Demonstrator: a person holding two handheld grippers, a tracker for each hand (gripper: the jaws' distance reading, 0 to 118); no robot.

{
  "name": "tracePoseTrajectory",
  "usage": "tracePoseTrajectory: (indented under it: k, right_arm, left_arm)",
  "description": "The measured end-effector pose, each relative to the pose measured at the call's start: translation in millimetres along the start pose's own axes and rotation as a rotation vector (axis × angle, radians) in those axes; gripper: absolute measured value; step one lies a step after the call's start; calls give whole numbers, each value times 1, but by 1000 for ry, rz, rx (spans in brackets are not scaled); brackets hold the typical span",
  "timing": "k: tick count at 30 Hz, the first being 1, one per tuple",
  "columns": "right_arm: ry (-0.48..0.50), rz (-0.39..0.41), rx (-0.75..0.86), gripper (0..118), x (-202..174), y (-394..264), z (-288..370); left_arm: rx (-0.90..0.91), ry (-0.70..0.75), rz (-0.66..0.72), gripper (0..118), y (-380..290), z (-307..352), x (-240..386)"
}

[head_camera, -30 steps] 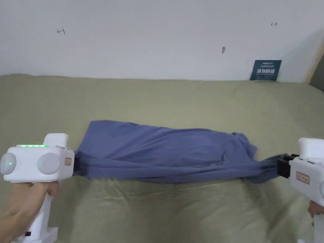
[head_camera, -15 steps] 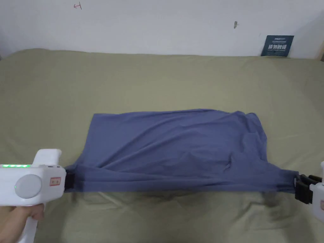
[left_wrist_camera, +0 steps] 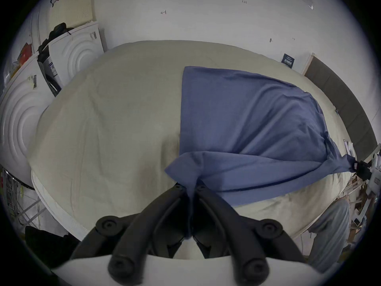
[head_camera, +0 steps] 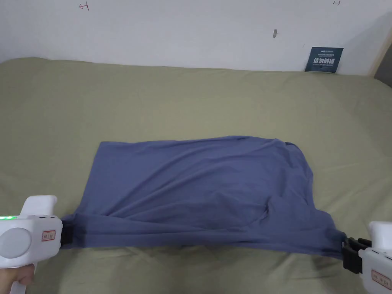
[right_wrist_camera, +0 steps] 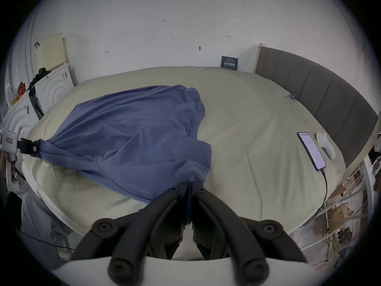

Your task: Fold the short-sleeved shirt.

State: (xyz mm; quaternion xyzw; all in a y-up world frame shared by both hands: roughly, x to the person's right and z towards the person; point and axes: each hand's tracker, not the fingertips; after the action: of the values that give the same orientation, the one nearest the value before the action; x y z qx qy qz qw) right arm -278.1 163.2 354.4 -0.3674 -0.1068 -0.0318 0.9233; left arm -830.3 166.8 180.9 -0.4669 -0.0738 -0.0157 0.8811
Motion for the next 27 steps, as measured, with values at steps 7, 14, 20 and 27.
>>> tracePoseTrajectory:
  k: [7, 14, 20, 27]
  right_arm:
    - [-32, -2, -37, 117, -6, -3, -7]
    - [8, -29, 20, 88, -13, 8, -21]
    - [29, -56, 57, 9, -26, 40, -51]
    - [36, -37, 60, 7, -34, 76, -83]
  left_arm:
    - [11, 19, -10, 118, -3, 6, 5]
    - [122, 43, -4, 65, 7, 29, 16]
    - [167, 27, 12, 2, 37, 11, 40]
    - [158, 13, 39, 2, 82, -28, 52]
